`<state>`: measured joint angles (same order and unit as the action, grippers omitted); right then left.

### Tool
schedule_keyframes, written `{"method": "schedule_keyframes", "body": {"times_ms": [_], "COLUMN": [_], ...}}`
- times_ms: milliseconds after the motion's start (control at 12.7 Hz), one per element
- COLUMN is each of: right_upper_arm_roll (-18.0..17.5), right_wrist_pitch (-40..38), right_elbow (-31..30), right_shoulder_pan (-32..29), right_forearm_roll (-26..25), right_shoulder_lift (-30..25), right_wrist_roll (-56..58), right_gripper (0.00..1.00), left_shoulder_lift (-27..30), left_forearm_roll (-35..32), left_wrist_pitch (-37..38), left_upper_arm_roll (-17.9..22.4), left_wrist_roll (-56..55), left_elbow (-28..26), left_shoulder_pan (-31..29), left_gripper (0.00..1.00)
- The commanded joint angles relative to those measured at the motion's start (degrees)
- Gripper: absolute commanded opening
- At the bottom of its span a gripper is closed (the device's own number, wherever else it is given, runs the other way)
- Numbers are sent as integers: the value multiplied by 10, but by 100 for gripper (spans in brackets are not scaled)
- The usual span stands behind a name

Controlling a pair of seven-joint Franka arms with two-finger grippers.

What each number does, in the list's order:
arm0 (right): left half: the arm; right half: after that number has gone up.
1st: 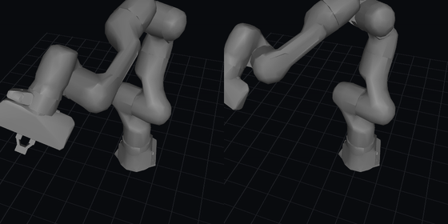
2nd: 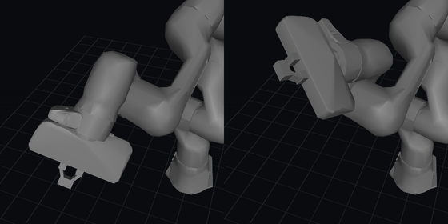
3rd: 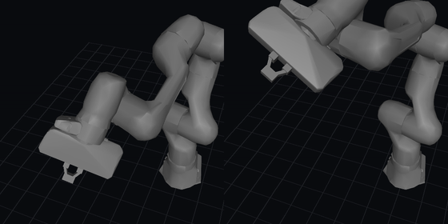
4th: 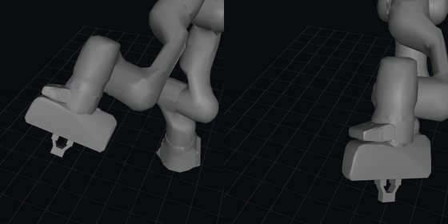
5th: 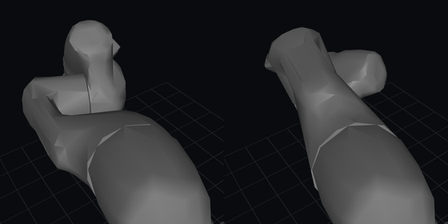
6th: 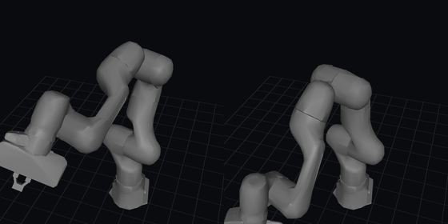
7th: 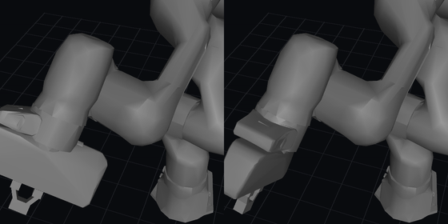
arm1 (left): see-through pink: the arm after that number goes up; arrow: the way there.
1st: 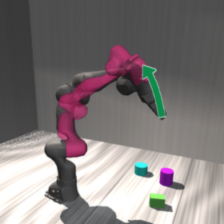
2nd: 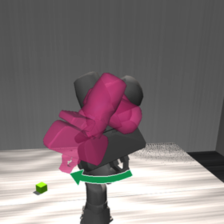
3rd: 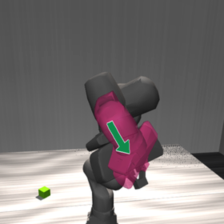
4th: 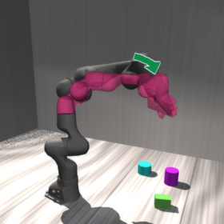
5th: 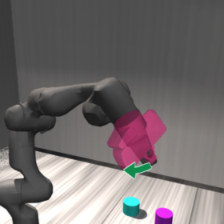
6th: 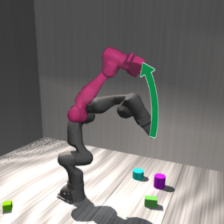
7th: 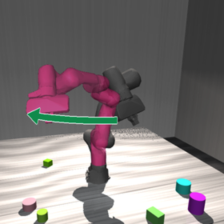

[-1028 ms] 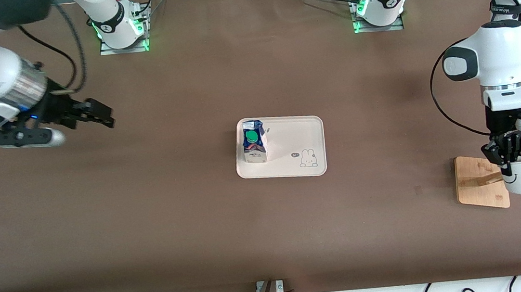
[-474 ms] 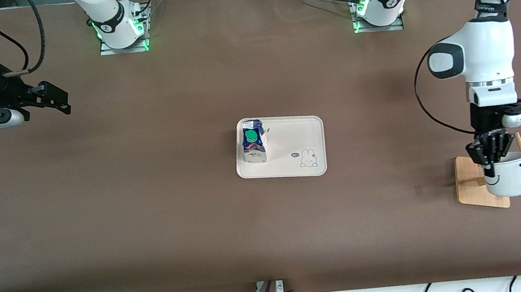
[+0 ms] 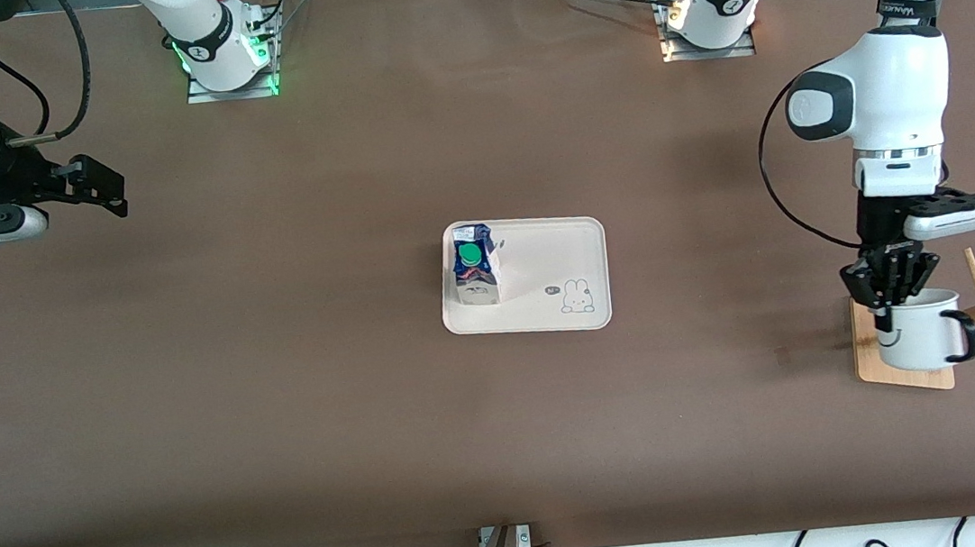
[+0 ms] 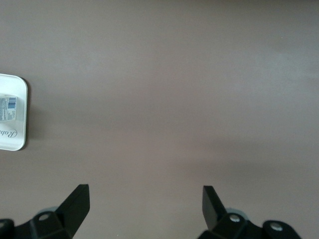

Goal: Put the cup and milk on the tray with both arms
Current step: 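Grasp the white mug rim with the left gripper and lift it off the tree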

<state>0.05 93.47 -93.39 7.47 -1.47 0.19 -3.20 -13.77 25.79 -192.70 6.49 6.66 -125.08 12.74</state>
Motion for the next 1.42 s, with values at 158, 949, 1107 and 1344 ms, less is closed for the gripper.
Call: {"method": "schedule_keyframes", "body": {"times_ms": [158, 949, 1107, 1344], "right_upper_arm_roll": [-11, -12, -12, -12], "right_wrist_pitch": [-3, 8, 7, 8], "right_elbow": [15, 35, 35, 35], "right_shoulder_pan": [-14, -12, -12, -12], "right_forearm_roll": [-7, -3, -3, -3], "right_shoulder_lift": [1, 16, 16, 16], "right_wrist_roll": [11, 3, 3, 3], "right_gripper": [100, 100, 100, 100], "left_shoulder_lift": [18, 41, 50, 59], "left_forearm_roll": [0, -2, -3, -53], "left_wrist_pitch": [51, 236, 334, 500], "left_upper_arm_roll": [-29, -23, -19, -2], "left_wrist_roll": [71, 137, 138, 137], "left_elbow": [-22, -11, 8, 55], "left_shoulder_pan": [16, 12, 11, 10], "left_gripper": [0, 0, 0, 0]}}
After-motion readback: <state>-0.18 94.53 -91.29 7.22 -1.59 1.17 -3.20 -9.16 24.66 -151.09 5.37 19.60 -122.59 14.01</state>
